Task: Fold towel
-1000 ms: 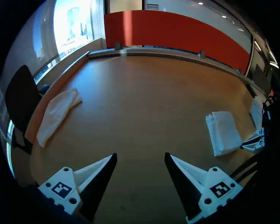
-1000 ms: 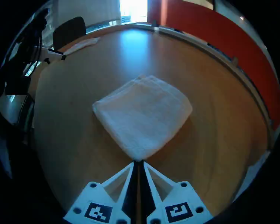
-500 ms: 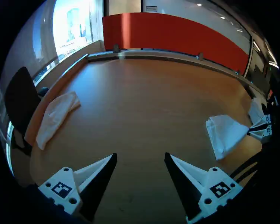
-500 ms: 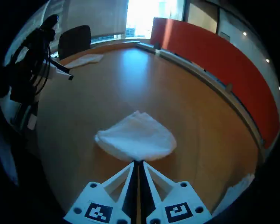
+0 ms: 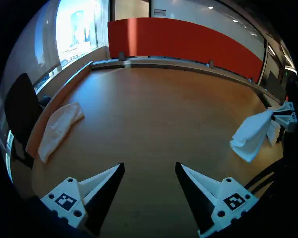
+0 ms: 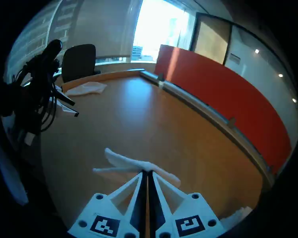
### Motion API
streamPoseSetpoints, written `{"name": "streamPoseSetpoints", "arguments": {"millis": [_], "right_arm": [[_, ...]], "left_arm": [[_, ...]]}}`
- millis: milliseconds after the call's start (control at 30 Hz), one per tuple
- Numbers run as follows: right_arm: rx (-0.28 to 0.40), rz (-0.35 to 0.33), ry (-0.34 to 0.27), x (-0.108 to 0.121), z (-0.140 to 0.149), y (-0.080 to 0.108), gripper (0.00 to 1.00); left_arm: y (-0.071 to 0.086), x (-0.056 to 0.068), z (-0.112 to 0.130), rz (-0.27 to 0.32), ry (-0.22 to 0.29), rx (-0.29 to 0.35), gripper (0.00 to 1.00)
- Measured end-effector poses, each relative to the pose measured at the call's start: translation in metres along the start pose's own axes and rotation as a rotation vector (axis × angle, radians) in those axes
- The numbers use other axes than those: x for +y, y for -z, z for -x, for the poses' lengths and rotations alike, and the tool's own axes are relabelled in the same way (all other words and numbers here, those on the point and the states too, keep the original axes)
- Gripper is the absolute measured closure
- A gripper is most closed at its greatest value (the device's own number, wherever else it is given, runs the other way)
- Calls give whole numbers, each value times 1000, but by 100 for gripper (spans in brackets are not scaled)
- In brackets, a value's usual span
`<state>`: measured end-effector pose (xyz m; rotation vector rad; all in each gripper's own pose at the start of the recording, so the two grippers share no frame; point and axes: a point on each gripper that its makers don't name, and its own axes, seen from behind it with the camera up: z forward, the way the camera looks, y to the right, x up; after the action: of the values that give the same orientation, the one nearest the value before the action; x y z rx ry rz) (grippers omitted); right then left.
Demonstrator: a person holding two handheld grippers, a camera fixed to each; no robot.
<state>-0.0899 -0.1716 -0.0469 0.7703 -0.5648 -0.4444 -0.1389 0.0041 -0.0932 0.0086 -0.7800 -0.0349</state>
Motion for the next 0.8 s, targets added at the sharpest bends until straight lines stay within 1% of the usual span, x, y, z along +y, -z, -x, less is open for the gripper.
{"name": "streamPoseSetpoints", "arguments": {"millis": [167,500,800], "right_arm": [[13,21,-12,13,-10,9,95],[34,62,-53,40,-17,28,95],[43,115,-89,82,-16,53,95]], "left_arm": [[1,2,-3,5,3,5,6],[0,8,-4,18,3,7,6],[-3,11,-8,22,-7,9,6]]}}
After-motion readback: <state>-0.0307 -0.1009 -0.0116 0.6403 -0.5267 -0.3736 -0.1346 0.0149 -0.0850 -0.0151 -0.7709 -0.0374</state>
